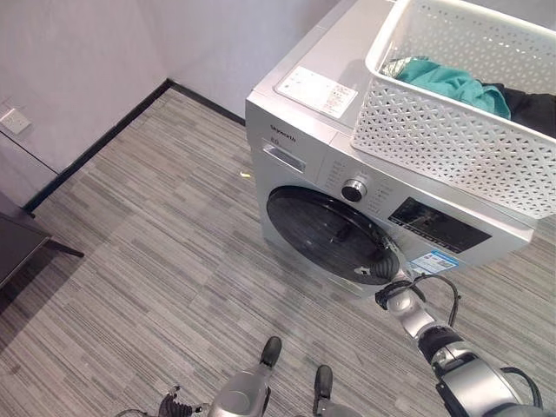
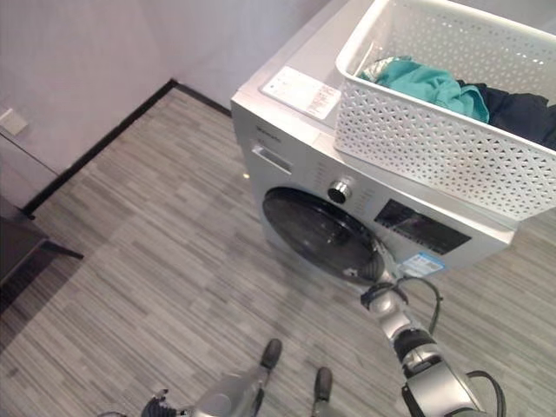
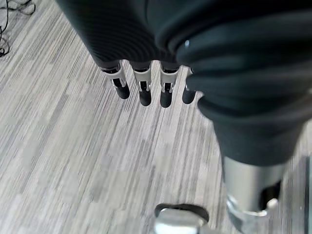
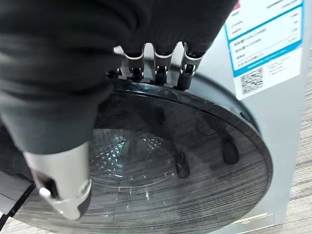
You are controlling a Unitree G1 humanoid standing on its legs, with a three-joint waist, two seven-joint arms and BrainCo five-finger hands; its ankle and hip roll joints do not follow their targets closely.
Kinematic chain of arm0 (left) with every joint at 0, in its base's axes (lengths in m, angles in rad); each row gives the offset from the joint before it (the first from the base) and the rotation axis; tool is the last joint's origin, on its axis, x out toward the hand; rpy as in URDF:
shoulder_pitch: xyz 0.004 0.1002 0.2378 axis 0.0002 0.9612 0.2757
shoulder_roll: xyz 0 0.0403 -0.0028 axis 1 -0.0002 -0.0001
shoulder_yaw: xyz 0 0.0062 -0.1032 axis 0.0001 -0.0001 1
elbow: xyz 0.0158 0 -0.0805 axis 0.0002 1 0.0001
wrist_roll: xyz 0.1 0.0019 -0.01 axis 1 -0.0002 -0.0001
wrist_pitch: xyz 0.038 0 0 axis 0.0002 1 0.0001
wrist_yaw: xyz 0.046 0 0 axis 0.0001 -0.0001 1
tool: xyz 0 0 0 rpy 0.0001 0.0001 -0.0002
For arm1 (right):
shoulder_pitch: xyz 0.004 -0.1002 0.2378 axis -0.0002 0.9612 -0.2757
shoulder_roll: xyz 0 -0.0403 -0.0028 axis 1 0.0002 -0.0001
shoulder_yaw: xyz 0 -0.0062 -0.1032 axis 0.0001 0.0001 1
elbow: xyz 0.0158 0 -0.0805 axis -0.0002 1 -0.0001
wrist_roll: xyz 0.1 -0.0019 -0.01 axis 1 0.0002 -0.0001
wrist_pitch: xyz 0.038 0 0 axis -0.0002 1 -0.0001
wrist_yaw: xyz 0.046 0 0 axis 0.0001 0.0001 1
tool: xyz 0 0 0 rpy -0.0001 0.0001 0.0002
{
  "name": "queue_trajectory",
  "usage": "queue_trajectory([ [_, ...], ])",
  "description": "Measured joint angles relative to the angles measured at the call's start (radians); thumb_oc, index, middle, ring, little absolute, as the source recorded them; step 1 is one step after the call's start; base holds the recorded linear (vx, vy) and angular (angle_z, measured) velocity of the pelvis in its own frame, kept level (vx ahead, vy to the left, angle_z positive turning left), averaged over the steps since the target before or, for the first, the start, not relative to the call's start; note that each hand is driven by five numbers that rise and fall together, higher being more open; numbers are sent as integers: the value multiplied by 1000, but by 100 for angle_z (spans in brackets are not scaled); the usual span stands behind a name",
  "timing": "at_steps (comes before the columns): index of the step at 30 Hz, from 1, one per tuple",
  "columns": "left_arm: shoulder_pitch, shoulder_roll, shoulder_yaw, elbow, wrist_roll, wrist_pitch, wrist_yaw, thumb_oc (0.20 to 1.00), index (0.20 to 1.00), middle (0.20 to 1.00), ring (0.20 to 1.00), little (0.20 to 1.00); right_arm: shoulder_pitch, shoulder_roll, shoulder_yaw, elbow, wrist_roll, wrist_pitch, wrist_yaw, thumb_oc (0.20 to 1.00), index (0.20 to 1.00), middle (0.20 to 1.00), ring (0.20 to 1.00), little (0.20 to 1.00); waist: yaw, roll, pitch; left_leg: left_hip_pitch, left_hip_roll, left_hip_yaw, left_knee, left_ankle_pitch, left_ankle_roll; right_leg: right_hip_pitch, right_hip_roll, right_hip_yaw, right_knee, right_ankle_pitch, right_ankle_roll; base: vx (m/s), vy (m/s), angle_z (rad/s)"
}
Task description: Grab the laundry basket,head to the washer,open it,put in the laundry and shut it.
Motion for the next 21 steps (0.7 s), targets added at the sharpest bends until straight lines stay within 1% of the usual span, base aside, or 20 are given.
queue_trajectory([
  [1, -14, 0, -1, -2, -1, 0, 5, 1000, 1000, 1000, 1000, 1000, -18, 11, 3, 31, 1, -1, -7, 1000, 1000, 1000, 1000, 1000, 7, 0, 0, -5, 0, -1, 1, 1, 0, -4, 1, -1, 0, 0, 0, 22, 33, 2],
  [5, -31, 0, -1, -2, -2, 0, 8, 1000, 1000, 1000, 1000, 1000, -21, 27, 15, 48, 7, -4, -11, 1000, 1000, 1000, 1000, 1000, 10, 0, 0, -4, 0, -3, 1, 0, 0, -2, 1, -4, -1, -1, 0, 0, 0, 0],
  [7, -35, 0, -1, -2, -3, 0, 8, 1000, 1000, 1000, 1000, 1000, -22, 37, 36, 55, 47, -1, 10, 1000, 1000, 1000, 1000, 1000, 10, -1, 0, 0, 1, -5, 2, -2, -5, 2, 1, -4, -7, -2, 1, 43, -39, 2],
  [11, -33, 2, 5, -2, -1, 3, 6, 1000, 1000, 1000, 1000, 1000, -10, 65, 62, 71, 131, -1, 126, 1000, 1000, 1000, 1000, 1000, 12, -3, -2, 21, 2, -5, 1, -4, -8, 24, 2, -5, -7, -5, -2, 31, -24, 0],
  [12, -33, 2, 6, 0, 1, 3, 4, 1000, 1000, 1000, 1000, 1000, 0, 85, 92, 76, 148, -1, 168, 1000, 1000, 1000, 1000, 1000, 13, -4, -3, 31, 2, -5, 0, -4, -8, 33, 3, -5, -8, -7, -5, 59, -51, 1],
  [13, -29, 3, 7, 3, 2, 4, 3, 1000, 1000, 1000, 1000, 1000, 18, 107, 115, 75, 157, -4, 181, 1000, 1000, 1000, 1000, 1000, 13, -9, -5, 40, 3, -5, 0, -6, -11, 41, 3, -5, -8, -9, -6, 45, -45, 1],
  [17, -16, 9, 25, -1, 31, 9, -11, 1000, 1000, 1000, 1000, 1000, 121, 177, 184, 77, 156, -11, 266, 1000, 1000, 1000, 1000, 1000, 16, -38, -26, 76, 4, -11, 1, -15, -23, 81, 3, -9, -8, -23, -11, 32, -29, 3],
  [19, -19, 5, 23, -10, 41, 9, -14, 1000, 1000, 1000, 1000, 1000, 155, 210, 202, 78, 155, -8, 307, 1000, 1000, 1000, 1000, 1000, 18, -43, -30, 80, 5, -14, 0, -15, -23, 86, 4, -14, -8, -24, -11, 10, -30, 6],
  [20, -21, 6, 23, -20, 42, 9, -14, 1000, 1000, 1000, 1000, 1000, 203, 244, 210, 76, 155, -6, 336, 1000, 1000, 1000, 1000, 1000, 22, -41, -30, 89, 4, -16, 0, -15, -23, 94, 3, -17, -8, -24, -11, 0, -24, 6],
  [21, -20, 8, 23, -24, 44, 9, -13, 1000, 1000, 1000, 1000, 1000, 226, 258, 210, 75, 155, -5, 347, 1000, 1000, 1000, 1000, 1000, 23, -39, -33, 92, 3, -16, 0, -15, -23, 98, 2, -18, -8, -24, -11, -2, -20, 4],
])
